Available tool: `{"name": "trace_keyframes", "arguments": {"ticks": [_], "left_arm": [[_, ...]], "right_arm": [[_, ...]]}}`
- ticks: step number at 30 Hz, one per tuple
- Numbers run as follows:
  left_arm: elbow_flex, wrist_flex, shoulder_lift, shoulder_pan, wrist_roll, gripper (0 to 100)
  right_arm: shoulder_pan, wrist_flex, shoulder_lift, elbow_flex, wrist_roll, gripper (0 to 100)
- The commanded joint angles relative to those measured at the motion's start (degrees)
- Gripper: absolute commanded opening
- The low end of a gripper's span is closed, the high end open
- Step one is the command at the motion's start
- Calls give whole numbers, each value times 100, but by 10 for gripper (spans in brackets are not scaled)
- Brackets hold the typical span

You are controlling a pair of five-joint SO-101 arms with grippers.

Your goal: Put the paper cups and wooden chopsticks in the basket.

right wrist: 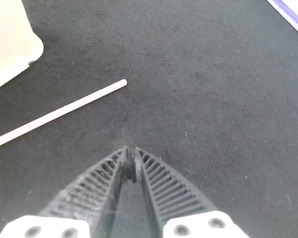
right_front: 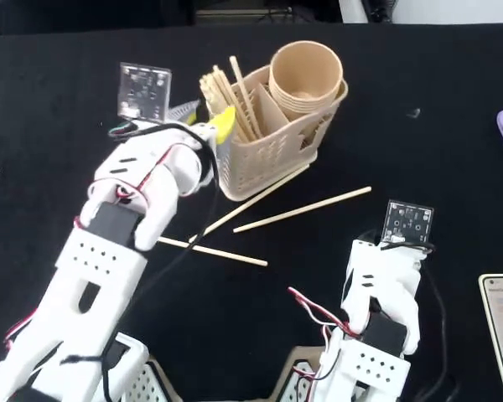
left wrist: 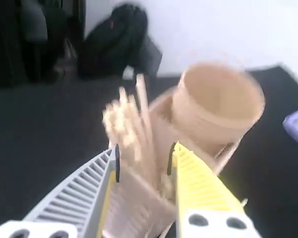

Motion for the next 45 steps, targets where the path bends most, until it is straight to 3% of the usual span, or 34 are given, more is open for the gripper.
{"name": "trace_keyframes", "arguments": {"ticks": [1,5,9,15,17,25,34,45], "left_arm": [[-532,-70,-431,-31,18,188],[-708,580,-712,-31,-229,188],[-1253,2171,-1081,171,-695,189],[-1262,4642,-1231,1314,-2541,189],[-778,4905,-1090,1578,-2998,189],[1095,3701,273,1121,-3921,220],[1165,1855,2259,593,-4229,220],[-22,1705,4070,382,-4589,220]], "right_arm": [[-70,-123,-48,4,35,12],[-70,-123,-48,4,35,12],[-70,-123,-48,4,35,12],[-70,-141,-48,4,35,12],[-70,-141,-48,4,35,12],[-70,-141,-48,4,35,12],[-70,-141,-48,4,35,12],[-70,-141,-48,4,35,12]]}}
